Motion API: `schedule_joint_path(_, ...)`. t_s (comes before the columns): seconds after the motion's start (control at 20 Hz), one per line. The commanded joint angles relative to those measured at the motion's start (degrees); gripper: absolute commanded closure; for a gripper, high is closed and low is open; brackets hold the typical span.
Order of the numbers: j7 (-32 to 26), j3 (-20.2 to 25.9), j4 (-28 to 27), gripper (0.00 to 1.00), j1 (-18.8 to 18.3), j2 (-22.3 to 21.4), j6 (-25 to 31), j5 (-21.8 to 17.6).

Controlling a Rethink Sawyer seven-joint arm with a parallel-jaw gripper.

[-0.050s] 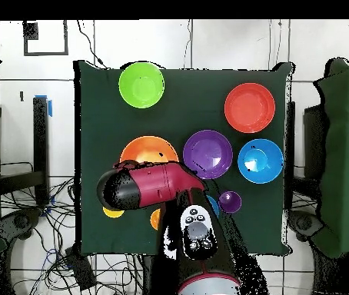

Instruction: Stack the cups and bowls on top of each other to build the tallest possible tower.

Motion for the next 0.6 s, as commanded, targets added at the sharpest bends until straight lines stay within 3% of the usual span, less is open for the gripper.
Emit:
schedule_joint_path(0.05, 6.16, -0.32, 0.43, 0.00, 1.09, 3.08, -1.35, -0.97)
schedule_joint_path(0.6, 5.58, -0.71, -3.36, 0.00, 1.96, 3.59, 2.73, 0.69)
